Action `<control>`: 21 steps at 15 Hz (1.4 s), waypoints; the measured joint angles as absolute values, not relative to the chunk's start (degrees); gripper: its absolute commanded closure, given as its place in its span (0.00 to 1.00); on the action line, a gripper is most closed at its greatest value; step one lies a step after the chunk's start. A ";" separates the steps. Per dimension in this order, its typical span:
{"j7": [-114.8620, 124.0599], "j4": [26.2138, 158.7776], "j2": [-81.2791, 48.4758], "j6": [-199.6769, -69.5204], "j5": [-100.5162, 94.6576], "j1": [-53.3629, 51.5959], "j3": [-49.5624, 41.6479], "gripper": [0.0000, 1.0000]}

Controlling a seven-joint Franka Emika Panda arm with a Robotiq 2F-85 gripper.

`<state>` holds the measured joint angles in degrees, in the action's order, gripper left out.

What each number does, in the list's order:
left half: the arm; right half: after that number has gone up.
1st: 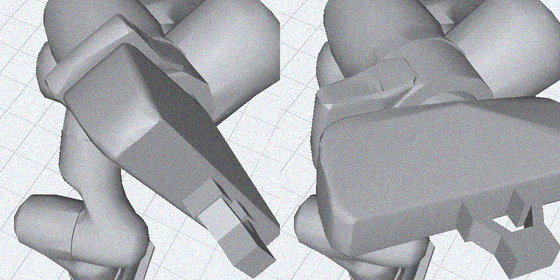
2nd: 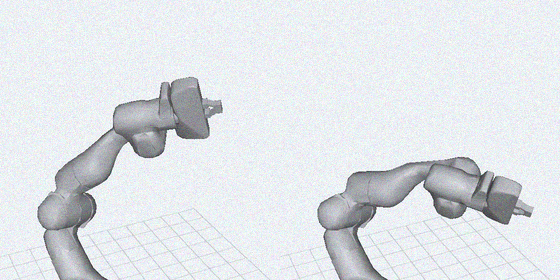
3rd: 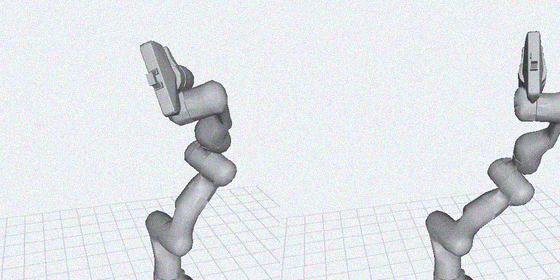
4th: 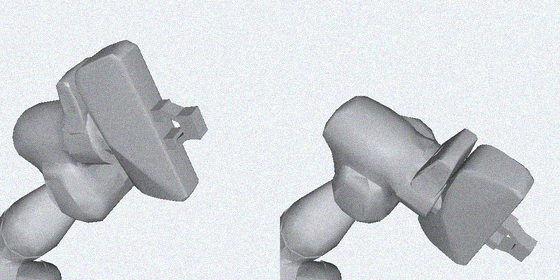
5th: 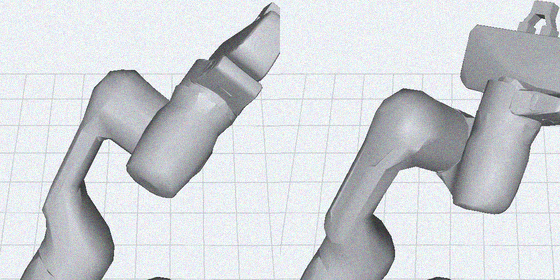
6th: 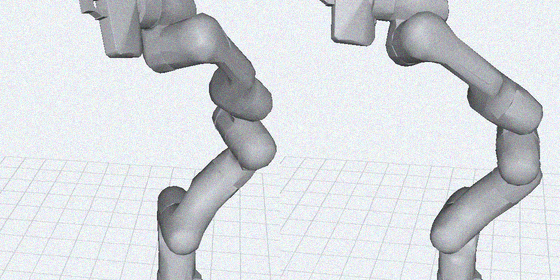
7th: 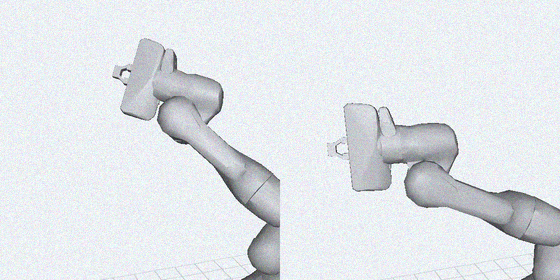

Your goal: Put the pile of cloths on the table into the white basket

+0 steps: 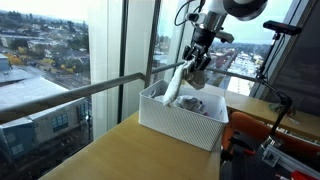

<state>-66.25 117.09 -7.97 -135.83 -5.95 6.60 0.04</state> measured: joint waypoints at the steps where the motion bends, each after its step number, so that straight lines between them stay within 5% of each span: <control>1: -65.96 117.63 -8.21 -135.85 -5.96 6.61 -0.53 0.97; 21: -62.63 119.71 -22.64 -138.12 -5.92 8.65 -1.47 0.97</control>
<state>-62.63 119.71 -22.64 -138.12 -5.92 8.65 -1.47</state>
